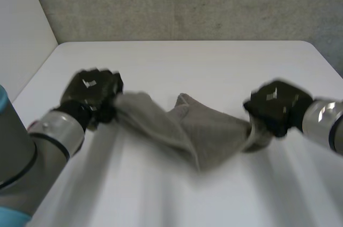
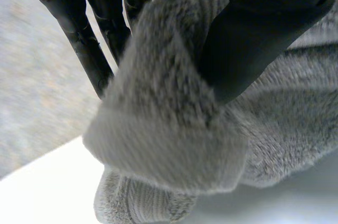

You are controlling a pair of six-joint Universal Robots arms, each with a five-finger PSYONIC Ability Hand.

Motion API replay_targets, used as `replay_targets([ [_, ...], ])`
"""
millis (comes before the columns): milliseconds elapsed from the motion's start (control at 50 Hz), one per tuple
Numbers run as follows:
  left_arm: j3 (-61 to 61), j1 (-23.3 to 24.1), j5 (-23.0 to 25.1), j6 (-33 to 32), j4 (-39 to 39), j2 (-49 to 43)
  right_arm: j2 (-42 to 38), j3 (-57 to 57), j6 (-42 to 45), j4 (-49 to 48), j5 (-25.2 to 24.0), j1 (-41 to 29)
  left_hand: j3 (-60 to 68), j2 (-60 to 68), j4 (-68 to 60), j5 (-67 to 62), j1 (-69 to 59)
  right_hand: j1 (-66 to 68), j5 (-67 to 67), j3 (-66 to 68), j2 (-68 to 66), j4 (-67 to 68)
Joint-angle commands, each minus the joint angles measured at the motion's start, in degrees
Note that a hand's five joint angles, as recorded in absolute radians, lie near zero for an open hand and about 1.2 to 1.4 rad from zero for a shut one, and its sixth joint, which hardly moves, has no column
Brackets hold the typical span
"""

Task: Fold the laundry

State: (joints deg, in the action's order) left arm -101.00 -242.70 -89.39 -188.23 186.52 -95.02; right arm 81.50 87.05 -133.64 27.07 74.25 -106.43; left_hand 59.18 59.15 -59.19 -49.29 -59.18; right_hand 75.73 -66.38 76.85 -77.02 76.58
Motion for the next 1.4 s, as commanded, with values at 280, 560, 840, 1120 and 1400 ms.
replay_targets([
  [280,14.25,-2.87,2.73,-20.77,-3.0,-12.73,-10.65,-17.47,1.84,-5.94,0.02,2.54,7.38,7.42,-7.37,-7.28,-7.39,4.27,-3.62,3.15,-2.98,3.42],
  [560,29.29,-3.13,-8.08,-0.66,20.55,-3.86,2.17,-16.75,-24.83,-42.2,5.56,2.1,10.24,10.28,-10.23,-10.14,-10.25,4.27,-3.62,3.15,-2.98,3.42],
  [840,-0.91,-8.4,3.15,-2.13,19.67,-4.2,-3.61,4.23,-1.57,-13.38,3.36,1.49,9.07,9.1,-9.06,-8.96,-9.07,4.27,-3.62,3.15,-2.98,3.42],
  [1120,-12.82,-7.53,7.56,-17.25,24.07,-11.76,-5.47,16.4,5.94,-16.26,2.57,0.78,-48.97,-48.93,48.98,49.07,48.96,4.27,-3.62,3.15,-2.98,3.42],
  [1400,-9.83,-0.94,7.39,-9.97,27.93,-12.64,11.14,11.3,-1.97,-16.43,-0.16,-2.73,-48.8,-48.77,48.81,48.91,48.8,4.27,-3.62,3.15,-2.98,3.42],
])
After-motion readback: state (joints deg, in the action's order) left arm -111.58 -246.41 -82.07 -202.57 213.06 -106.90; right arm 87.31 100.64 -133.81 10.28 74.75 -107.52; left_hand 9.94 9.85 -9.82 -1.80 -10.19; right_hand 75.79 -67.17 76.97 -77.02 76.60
